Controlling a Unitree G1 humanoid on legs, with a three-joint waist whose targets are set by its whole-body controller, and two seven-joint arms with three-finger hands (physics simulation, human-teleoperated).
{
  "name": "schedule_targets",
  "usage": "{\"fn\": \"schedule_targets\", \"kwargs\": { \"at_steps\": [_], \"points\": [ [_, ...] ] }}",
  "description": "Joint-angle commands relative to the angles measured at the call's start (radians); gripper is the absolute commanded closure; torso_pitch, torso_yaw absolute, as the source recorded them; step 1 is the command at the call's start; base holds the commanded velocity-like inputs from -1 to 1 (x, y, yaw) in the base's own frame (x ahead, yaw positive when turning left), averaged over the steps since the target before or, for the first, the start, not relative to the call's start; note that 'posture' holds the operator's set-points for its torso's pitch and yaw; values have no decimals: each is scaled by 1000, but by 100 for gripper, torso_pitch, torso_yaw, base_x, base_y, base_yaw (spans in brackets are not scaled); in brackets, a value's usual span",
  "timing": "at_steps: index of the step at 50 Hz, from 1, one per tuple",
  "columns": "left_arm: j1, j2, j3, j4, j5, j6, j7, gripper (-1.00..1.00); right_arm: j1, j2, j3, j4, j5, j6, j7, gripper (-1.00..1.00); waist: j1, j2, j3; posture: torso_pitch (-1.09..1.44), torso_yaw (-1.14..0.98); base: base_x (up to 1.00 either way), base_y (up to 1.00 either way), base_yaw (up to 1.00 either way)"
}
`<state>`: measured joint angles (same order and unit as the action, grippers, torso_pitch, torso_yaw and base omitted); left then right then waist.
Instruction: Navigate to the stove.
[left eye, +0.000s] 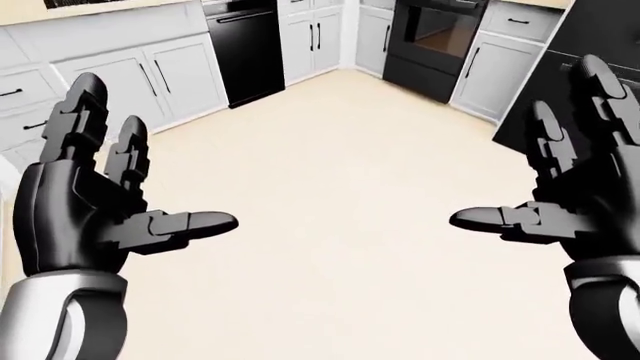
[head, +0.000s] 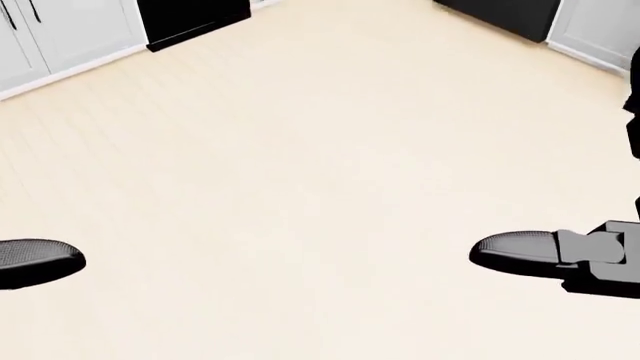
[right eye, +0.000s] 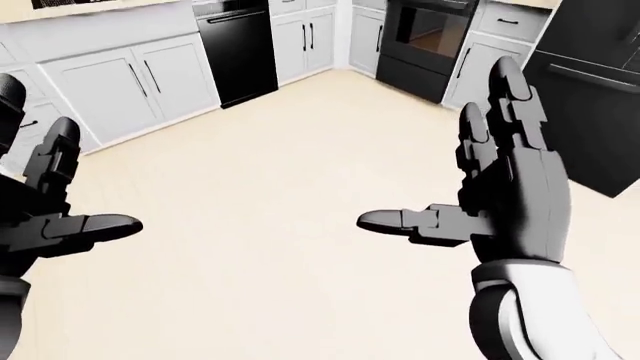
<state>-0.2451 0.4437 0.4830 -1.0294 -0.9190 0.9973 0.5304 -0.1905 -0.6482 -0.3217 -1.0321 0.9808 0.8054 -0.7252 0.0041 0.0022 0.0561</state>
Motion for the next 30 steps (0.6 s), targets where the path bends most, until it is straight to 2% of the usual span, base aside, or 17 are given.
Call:
{"fn": "schedule_targets", "kwargs": {
  "at_steps": [1,5,7,8,11,13,14,15,16,17,18,20,25,27,28,29,30],
  "points": [
    [-16,18,12,-18,-9,-36,9,-100,-14,-12,-18,-15,-14,-32,0,-100,0,0,-8,0,0,20,0,0],
    [-13,15,10,-18,-2,-37,3,-100,-13,-20,-16,-15,-4,-38,-7,-100,5,3,12,0,0,38,-8,0],
    [-14,13,14,-18,-2,-34,0,-100,-11,-27,-17,-15,-1,-44,-6,-100,7,14,8,0,0,43,-10,0],
    [-14,18,11,-18,-7,-37,6,-100,-11,-27,-15,-15,-3,-45,-7,-100,12,8,-1,0,0,56,-20,0],
    [-15,23,10,-18,-16,-38,13,-100,-13,-22,-17,-15,-5,-39,-7,-100,26,1,6,0,0,57,-18,0],
    [-15,23,10,-18,-17,-38,14,-100,-15,-19,-19,-15,-5,-35,-6,-100,35,-20,6,0,0,56,-18,0],
    [-15,22,8,-18,-13,-38,12,-100,-16,-18,-20,-15,-5,-32,-6,-100,38,-39,1,0,0,55,-19,0],
    [-16,23,6,-18,-13,-37,14,-100,-17,-12,-19,-15,-11,-27,-2,-100,35,-73,-9,0,0,56,-18,0],
    [-17,21,6,-18,-12,-36,13,-100,-20,-9,-19,-15,-12,-23,-2,-100,29,-104,-6,0,0,57,-19,0],
    [-18,18,6,-18,-9,-34,10,-100,-19,-6,-17,-15,-18,-23,1,-100,31,-71,10,0,0,59,-25,0],
    [-18,15,5,-18,-1,-32,5,-100,-19,-3,-17,-15,-21,-22,3,-100,30,-74,4,0,0,59,-24,0],
    [-18,12,6,-18,2,-33,1,-100,-17,-1,-12,-15,-27,-23,5,-100,18,-61,-8,0,0,57,-25,0],
    [-11,16,7,-18,-3,-40,5,-100,-10,-5,-6,-15,-28,-32,3,-100,-9,-22,-6,0,0,58,-24,0],
    [-11,13,5,-18,2,-39,0,-100,-6,-3,-4,-15,-33,-35,5,-100,-19,8,-14,0,0,58,-25,0],
    [-11,10,6,-18,6,-38,-3,-100,-7,-6,-5,-15,-26,-36,1,-100,-14,34,-24,0,0,58,-24,0],
    [-12,10,8,-18,5,-37,-4,-100,-7,-9,-6,-15,-23,-36,-2,-100,-7,32,-14,0,0,59,-25,0],
    [-12,6,6,-18,13,-37,-8,-100,-7,-10,-6,-15,-23,-37,-2,-100,-4,28,26,0,0,59,-26,0]
  ]
}}
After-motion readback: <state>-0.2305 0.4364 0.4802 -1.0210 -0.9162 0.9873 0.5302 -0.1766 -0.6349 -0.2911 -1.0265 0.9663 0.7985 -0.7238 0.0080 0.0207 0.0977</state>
